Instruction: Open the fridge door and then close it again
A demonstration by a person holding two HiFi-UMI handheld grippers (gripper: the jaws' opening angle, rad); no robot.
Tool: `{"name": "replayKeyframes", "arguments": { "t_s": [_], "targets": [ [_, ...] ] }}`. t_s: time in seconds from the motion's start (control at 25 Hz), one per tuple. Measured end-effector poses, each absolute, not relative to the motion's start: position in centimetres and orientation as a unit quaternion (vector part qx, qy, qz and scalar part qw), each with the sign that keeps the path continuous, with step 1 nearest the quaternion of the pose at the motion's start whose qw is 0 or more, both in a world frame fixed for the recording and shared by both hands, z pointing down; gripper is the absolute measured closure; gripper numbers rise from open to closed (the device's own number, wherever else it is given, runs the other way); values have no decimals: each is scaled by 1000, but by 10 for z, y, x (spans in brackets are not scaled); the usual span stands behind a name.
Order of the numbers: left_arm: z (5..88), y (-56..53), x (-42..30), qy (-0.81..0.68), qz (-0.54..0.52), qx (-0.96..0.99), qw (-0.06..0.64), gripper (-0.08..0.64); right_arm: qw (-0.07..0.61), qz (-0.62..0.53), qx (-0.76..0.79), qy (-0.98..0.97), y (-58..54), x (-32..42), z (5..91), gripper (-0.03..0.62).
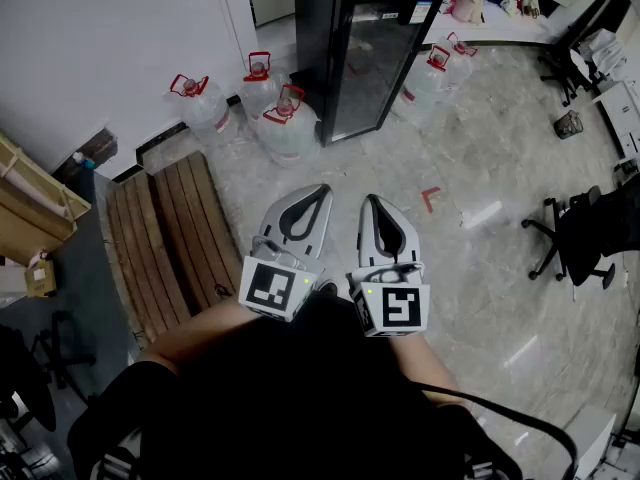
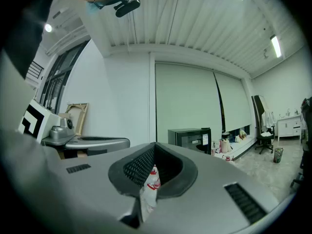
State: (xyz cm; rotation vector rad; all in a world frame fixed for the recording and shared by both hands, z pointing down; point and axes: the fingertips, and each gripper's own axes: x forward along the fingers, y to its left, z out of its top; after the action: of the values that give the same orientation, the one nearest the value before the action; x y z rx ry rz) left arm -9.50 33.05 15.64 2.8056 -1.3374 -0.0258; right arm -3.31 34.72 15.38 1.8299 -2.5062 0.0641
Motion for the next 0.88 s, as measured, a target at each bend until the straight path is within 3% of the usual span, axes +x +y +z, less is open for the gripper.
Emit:
{"name": "replayKeyframes", "arguments": {
  "t_s": [0.2,0.88],
  "targets": [
    [162,329,-81,-431,-9,902,15,552,-1,8,587,-809,342,-21,147,577],
    [180,312,-63,-466,16,885,14,552,26,64,565,-822,331,17,185,577]
  ]
}}
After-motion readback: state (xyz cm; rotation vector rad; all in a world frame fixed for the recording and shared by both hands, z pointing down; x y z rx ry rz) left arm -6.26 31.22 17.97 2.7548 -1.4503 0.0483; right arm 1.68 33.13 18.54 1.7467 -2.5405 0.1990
